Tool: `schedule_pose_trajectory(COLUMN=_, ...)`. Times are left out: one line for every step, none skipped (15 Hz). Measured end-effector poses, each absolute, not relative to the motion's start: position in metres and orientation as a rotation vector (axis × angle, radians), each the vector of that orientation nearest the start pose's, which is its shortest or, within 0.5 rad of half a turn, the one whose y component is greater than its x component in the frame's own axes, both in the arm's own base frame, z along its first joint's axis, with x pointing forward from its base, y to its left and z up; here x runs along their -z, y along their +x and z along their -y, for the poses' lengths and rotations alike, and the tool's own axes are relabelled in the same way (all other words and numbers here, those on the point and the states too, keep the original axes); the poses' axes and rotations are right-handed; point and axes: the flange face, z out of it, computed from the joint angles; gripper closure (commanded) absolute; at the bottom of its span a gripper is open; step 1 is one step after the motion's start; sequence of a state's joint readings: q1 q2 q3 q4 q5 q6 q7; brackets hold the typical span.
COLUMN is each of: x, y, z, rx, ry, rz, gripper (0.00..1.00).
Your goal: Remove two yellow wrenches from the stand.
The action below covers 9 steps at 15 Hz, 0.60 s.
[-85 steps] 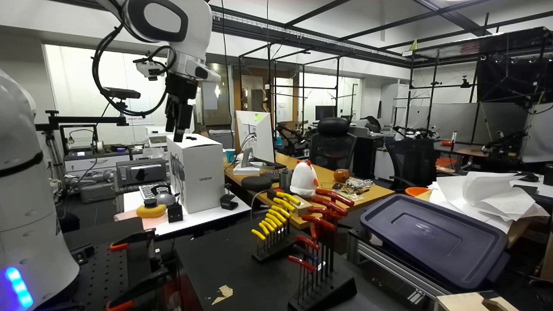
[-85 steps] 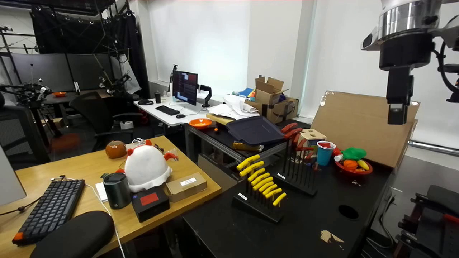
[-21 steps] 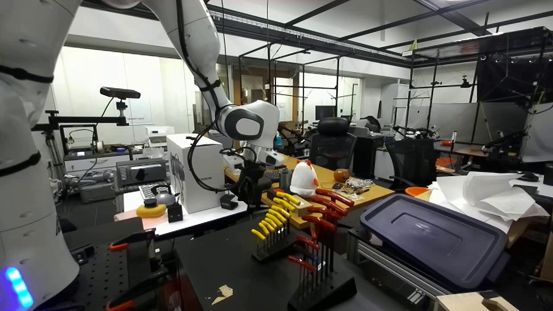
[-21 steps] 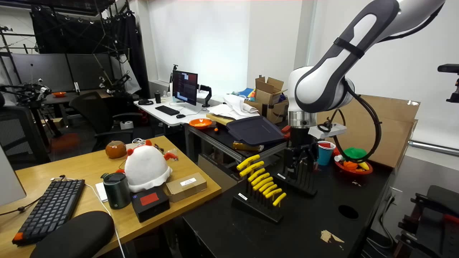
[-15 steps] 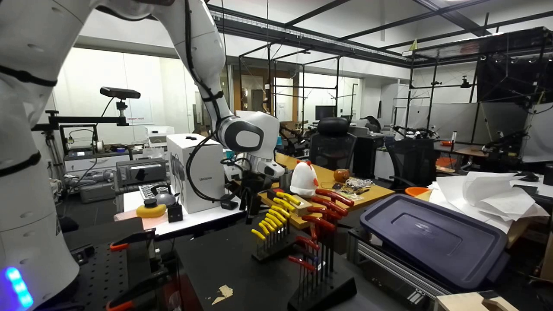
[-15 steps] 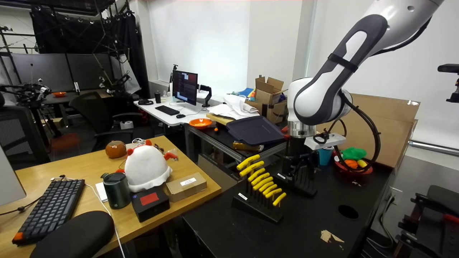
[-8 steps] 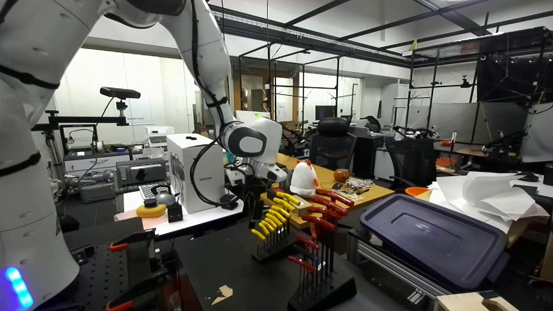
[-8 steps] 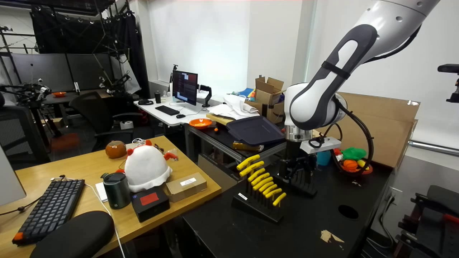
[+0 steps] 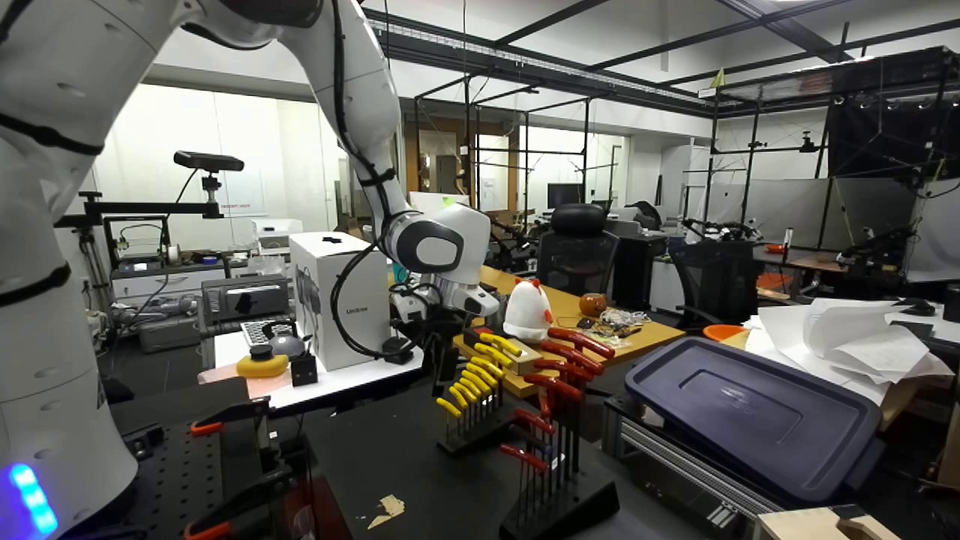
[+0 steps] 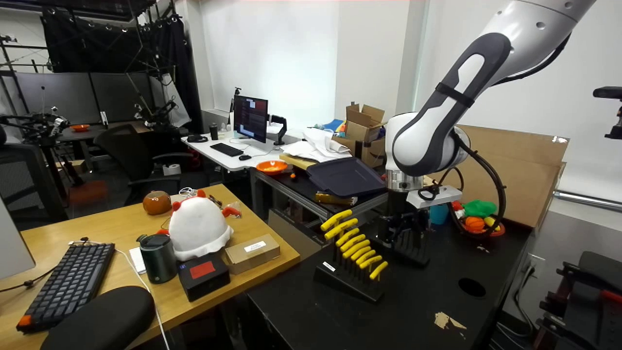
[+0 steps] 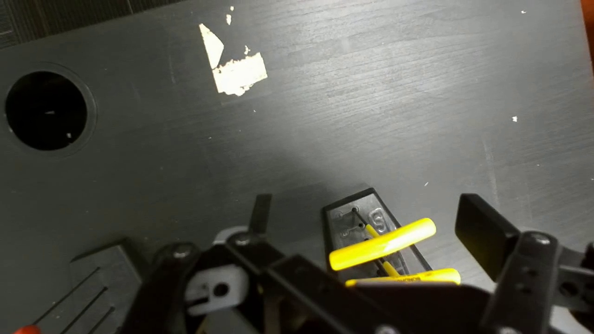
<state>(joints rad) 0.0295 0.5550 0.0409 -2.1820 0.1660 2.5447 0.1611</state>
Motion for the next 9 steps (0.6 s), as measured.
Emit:
schedule_pose_trajectory(x=-0.112, y=0.529, z=-0.036, rx=-0.317, ry=-3.024, rz=-0.367, gripper=0.00)
schedule_pose_trajectory(x=-0.108, y=0.530, z=-0.035, rx=-0.322, ry=-3.023, rz=-0.369, gripper=0.00)
schedule_pose_trajectory(x=-0.103, y=0.532, z=-0.035, rx=-0.327, ry=-3.022, rz=-0.371, gripper=0.00)
schedule_pose_trajectory(x=-0.098, y=0.535, z=-0.034, rx=-0.330, ry=-3.020, rz=-0.375, gripper=0.00)
schedule_pose_trajectory(x=-0.093, y=0.539, z=-0.033, rx=-0.332, ry=-3.018, rz=-0.378, gripper=0.00)
schedule_pose_trajectory(x=-0.088, y=0.543, z=-0.033, rx=-0.332, ry=-3.016, rz=-0.385, gripper=0.00)
schedule_pose_trajectory(x=-0.083, y=0.547, z=-0.033, rx=-0.329, ry=-3.014, rz=-0.392, gripper=0.00)
schedule_pose_trajectory(x=-0.080, y=0.552, z=-0.032, rx=-0.325, ry=-3.009, rz=-0.404, gripper=0.00)
schedule_pose_trajectory(x=-0.077, y=0.555, z=-0.030, rx=-0.320, ry=-3.003, rz=-0.418, gripper=0.00)
